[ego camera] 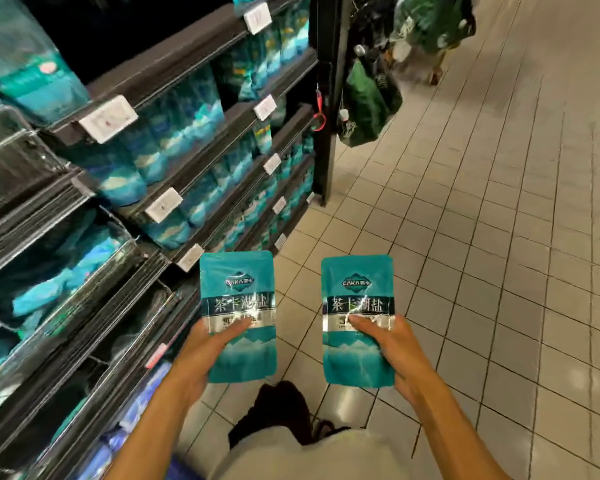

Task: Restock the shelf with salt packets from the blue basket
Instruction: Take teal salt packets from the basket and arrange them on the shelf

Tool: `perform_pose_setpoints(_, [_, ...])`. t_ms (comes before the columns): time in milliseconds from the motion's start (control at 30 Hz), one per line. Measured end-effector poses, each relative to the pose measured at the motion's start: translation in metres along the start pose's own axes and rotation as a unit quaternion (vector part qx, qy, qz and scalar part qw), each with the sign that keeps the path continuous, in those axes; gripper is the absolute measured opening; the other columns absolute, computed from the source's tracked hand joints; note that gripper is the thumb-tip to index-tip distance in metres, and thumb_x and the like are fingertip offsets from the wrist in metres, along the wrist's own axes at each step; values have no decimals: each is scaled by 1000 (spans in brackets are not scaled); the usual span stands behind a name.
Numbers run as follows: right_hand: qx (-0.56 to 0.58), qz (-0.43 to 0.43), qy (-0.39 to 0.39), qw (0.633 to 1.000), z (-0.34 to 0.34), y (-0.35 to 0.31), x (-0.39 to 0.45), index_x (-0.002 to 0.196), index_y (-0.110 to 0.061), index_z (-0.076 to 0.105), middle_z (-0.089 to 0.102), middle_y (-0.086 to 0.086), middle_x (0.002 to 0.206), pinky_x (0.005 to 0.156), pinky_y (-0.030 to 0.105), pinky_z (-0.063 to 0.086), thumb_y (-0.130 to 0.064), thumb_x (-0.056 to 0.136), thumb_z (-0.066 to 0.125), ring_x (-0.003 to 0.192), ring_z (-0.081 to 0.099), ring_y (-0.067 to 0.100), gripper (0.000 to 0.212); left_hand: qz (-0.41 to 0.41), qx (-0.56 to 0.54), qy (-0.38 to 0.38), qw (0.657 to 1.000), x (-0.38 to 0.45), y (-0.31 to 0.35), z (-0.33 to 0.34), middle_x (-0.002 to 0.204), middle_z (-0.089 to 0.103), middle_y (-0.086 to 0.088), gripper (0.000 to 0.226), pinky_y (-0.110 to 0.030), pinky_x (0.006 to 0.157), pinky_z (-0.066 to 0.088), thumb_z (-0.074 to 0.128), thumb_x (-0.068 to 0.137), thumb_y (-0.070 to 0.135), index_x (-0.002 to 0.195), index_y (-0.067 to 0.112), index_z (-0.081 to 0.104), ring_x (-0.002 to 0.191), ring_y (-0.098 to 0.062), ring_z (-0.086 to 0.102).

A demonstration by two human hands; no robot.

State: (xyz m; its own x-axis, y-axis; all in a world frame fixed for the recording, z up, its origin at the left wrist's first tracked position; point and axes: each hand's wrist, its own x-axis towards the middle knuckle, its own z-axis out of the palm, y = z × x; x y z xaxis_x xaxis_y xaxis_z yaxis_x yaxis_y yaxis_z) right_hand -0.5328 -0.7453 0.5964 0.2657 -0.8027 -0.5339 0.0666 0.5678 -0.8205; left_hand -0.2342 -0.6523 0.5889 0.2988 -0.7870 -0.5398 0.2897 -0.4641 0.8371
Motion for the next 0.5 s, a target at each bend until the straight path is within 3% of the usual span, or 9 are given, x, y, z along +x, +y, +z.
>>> perform_pose_setpoints(200, [18,2,-9,1000,-5,-41,67,112,-14,70,77,15,105,74,43,63,-23,75,87,94,75,35,42,0,7,-6,1000,75,39,26,115,76,-9,69,-55,96,55,95,57,43,119,25,69,103,-33,74])
perform_pose_setpoints(333, [24,3,-2,1000,1,-75,121,92,-28,77,78,13,102,72,41,63,-19,77,85,92,76,33,20,-6,8,-4,1000,139,68,45,113,77,-6,78,-57,98,53,95,50,47,121,26,68,102,-30,74])
perform_pose_setpoints(400, [31,4,6,1000,5,-96,148,87,-33,77,79,11,101,70,39,62,-17,79,84,91,76,32,19,-9,3,-6,1000,170,86,54,112,77,-4,80,-58,99,53,96,48,48,121,28,67,103,-30,74])
perform_pose_setpoints(500, [26,-8,3,1000,11,-131,184,103,-23,74,78,11,104,68,35,61,-20,77,85,93,76,31,28,-15,-14,-18,1000,206,117,70,114,77,-4,86,-60,100,51,99,43,49,120,29,66,106,-31,73])
